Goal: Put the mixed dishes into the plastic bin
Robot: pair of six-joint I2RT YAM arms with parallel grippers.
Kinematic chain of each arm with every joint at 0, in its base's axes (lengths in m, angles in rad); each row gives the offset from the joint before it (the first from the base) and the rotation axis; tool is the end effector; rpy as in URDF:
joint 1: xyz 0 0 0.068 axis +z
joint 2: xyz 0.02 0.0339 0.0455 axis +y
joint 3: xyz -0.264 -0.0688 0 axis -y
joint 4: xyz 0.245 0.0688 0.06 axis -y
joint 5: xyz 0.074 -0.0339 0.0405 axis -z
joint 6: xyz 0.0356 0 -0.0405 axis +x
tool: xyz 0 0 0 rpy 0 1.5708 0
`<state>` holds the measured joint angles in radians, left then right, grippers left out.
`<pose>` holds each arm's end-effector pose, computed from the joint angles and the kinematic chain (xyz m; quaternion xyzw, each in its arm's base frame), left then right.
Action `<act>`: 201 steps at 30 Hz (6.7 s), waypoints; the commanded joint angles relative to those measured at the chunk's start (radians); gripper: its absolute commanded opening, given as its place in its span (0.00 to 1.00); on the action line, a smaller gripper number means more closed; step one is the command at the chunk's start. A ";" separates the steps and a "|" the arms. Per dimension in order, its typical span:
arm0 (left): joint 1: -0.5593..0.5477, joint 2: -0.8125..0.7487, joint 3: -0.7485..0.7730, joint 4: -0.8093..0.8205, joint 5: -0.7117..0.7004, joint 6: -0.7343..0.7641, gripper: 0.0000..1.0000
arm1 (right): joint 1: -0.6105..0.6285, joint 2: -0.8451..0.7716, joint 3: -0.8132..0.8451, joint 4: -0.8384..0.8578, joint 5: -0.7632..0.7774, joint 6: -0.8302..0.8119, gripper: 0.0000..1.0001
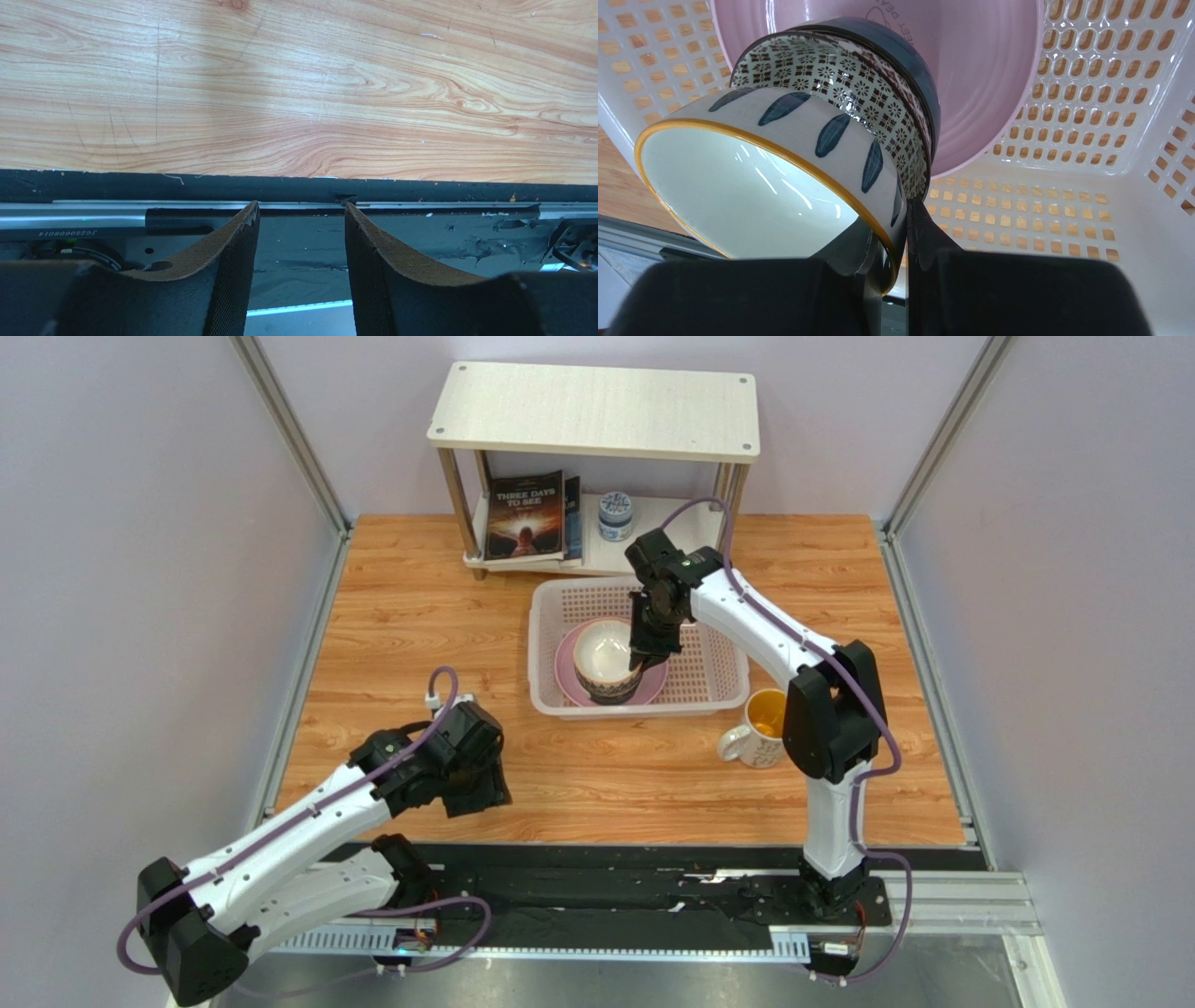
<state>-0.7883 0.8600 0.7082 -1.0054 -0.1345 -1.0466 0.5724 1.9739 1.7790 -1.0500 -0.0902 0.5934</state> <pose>0.1042 -0.0980 0.2358 -0.1394 0.9666 -0.1227 0.1767 0.3434 0.2251 0.2641 0.0030 0.9858 0.1263 0.1108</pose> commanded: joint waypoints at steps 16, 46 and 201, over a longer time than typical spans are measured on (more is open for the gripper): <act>0.004 -0.001 0.002 0.019 0.016 -0.001 0.53 | -0.008 -0.006 -0.009 0.067 0.010 0.014 0.41; 0.004 0.034 0.050 0.017 0.024 0.045 0.54 | -0.029 -0.076 -0.069 0.045 -0.045 0.032 0.30; -0.361 0.751 0.261 1.088 0.188 0.823 0.00 | -0.301 -1.044 -0.779 -0.048 0.023 0.149 0.62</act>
<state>-1.1431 1.7142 1.0298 0.0944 0.0681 -0.1780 0.2768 0.8902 1.0378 -1.1858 -0.0765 0.7612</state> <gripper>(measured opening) 0.295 0.622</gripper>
